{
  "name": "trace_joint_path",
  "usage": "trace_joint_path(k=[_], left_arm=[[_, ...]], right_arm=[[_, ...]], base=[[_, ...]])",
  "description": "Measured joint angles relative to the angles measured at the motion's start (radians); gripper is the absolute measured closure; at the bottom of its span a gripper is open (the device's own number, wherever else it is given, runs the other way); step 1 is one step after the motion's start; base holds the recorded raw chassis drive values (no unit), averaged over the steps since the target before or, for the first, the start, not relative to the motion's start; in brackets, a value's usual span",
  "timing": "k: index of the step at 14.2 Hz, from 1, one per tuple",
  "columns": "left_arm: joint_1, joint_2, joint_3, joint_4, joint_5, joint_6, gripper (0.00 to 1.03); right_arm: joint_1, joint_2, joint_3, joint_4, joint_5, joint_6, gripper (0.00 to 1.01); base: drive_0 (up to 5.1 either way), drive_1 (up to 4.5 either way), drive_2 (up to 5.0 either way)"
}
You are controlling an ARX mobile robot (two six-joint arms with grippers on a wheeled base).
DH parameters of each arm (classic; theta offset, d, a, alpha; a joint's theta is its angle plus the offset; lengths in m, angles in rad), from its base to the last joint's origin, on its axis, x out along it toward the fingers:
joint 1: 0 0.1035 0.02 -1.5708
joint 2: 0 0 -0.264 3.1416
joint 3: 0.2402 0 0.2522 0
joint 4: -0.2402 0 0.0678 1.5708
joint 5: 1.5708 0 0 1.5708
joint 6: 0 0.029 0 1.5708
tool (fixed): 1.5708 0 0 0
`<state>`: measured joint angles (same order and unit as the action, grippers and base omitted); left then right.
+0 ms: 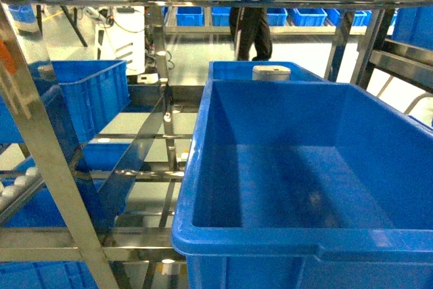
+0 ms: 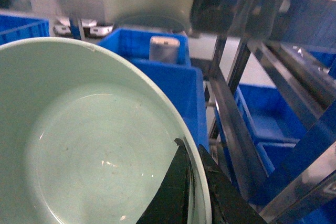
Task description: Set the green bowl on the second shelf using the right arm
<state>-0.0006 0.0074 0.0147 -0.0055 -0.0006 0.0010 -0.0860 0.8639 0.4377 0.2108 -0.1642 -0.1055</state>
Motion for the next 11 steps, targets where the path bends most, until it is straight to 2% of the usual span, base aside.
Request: trace_joint_path(k=[2,4,6,8,11], left_arm=[[0.000,0.000,0.000,0.000,0.000,0.000,0.05],[0.000,0.000,0.000,0.000,0.000,0.000,0.05],[0.000,0.000,0.000,0.000,0.000,0.000,0.05],[0.000,0.000,0.000,0.000,0.000,0.000,0.05],[0.000,0.000,0.000,0.000,0.000,0.000,0.05]], right_arm=[[0.011,0.093,-0.033,0.012,0.000,-0.022,0.99],[0.036,0.200,-0.035,0.094,0.004,-0.041,0.99],[0.055,0.390,0.023,0.182,0.000,-0.046,0.99],[0.066,0.573,0.101,0.231,0.010,-0.066,0.99],[0.066,0.815,0.251,0.213,0.010,-0.100,0.99]], base=[[0.0,4.36,-4.3],[0.0,0.00,0.0],[0.0,0.00,0.0],[0.0,0.00,0.0],[0.0,0.00,0.0]])
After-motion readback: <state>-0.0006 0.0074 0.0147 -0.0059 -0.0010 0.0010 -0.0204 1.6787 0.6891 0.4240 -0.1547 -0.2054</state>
